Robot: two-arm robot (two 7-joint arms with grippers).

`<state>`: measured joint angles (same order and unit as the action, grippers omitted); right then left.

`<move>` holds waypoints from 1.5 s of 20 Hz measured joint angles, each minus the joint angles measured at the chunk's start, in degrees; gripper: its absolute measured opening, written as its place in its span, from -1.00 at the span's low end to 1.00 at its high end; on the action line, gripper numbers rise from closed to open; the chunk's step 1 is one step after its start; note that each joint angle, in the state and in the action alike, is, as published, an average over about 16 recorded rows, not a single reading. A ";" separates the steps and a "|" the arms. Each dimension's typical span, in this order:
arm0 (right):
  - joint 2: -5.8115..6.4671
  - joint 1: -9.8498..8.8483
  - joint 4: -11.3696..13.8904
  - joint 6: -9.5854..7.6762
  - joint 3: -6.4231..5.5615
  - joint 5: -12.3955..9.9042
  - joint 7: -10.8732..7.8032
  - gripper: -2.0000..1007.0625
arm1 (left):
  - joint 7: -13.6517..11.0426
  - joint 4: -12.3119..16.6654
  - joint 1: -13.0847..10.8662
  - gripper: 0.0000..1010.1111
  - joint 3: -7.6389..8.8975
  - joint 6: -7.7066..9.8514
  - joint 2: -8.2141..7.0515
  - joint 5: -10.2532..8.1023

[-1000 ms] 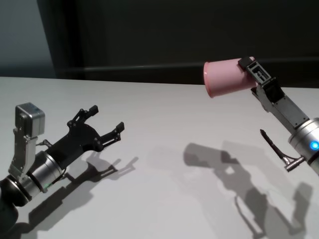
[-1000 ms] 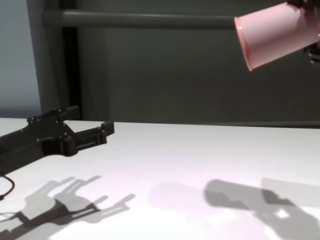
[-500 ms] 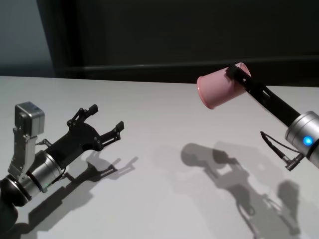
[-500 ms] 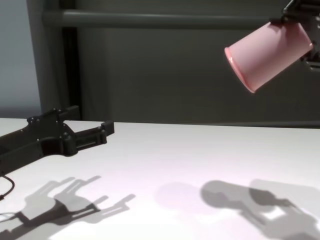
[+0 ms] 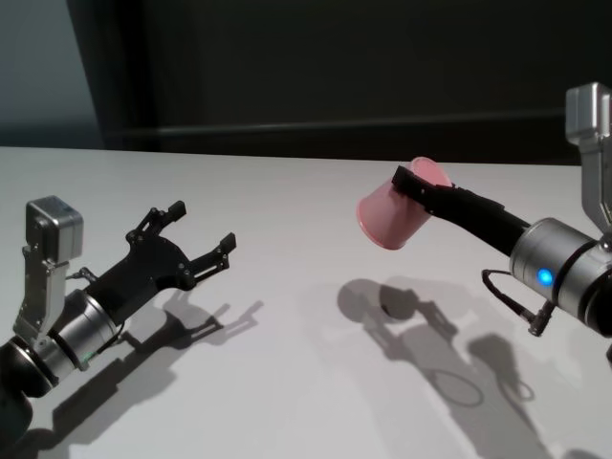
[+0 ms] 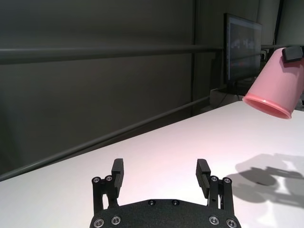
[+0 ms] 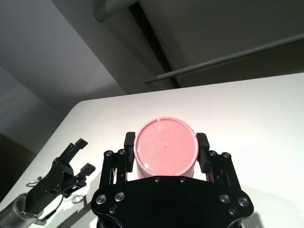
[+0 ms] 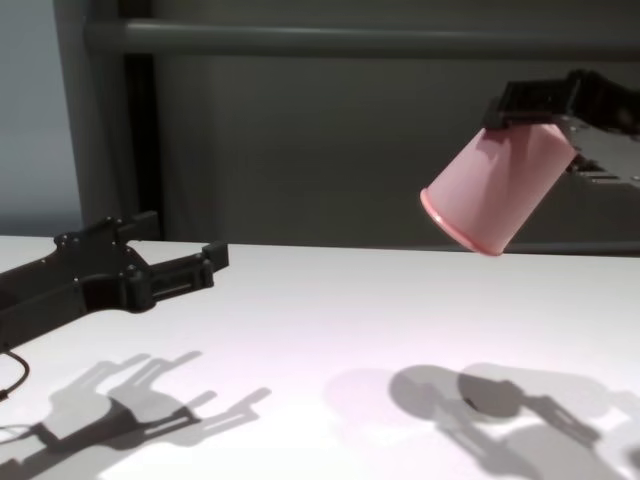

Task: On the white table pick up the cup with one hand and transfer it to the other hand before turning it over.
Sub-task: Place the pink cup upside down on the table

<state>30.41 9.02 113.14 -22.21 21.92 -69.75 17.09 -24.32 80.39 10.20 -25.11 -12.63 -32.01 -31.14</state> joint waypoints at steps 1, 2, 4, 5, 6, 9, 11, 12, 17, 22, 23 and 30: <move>0.30 0.58 -0.14 -0.54 0.74 0.53 0.51 0.46 | 0.00 0.00 0.00 0.98 0.00 0.00 0.00 0.00; 0.58 1.16 -0.28 -1.06 1.47 1.05 1.01 0.46 | 0.00 0.00 0.00 0.98 0.00 0.00 0.00 0.00; 1.06 2.29 -0.64 -2.05 2.90 2.01 1.84 0.46 | 0.00 0.00 0.00 0.98 0.00 0.00 0.00 0.00; 1.25 2.82 -0.84 -2.50 3.56 2.41 2.17 0.46 | 0.00 0.00 0.00 0.98 0.00 0.00 0.00 0.00; 1.43 3.35 -1.06 -2.94 4.21 2.78 2.48 0.46 | 0.00 0.00 0.00 0.98 0.00 0.00 0.00 0.00; 1.81 4.92 -1.82 -4.24 6.06 3.71 3.31 0.46 | 0.00 0.00 0.00 0.98 0.00 0.00 0.00 0.00; 1.93 5.95 -2.41 -5.12 7.20 4.23 3.69 0.46 | 0.00 0.00 0.00 0.98 0.00 0.00 0.00 0.00; 1.96 6.50 -2.74 -5.60 7.78 4.51 3.85 0.46 | 0.00 0.00 0.00 0.98 0.00 0.00 0.00 0.00; 1.78 9.22 -4.65 -8.03 10.46 5.86 4.17 0.46 | 0.00 0.00 0.00 0.98 0.00 0.00 0.00 0.00; 1.04 11.92 -6.91 -10.66 12.88 7.42 3.72 0.46 | 0.00 0.00 0.00 0.98 0.00 0.00 0.00 0.00; 0.84 12.41 -7.36 -11.18 13.31 7.75 3.56 0.46 | 0.00 0.00 0.00 0.98 0.00 0.00 0.00 0.00; -0.48 14.93 -10.01 -14.20 15.55 9.89 2.29 0.46 | 0.00 0.00 0.00 0.98 0.00 0.00 0.00 0.00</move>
<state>29.93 23.96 103.13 -36.41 37.47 -59.86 19.37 -24.32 80.39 10.20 -25.11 -12.63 -32.01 -31.14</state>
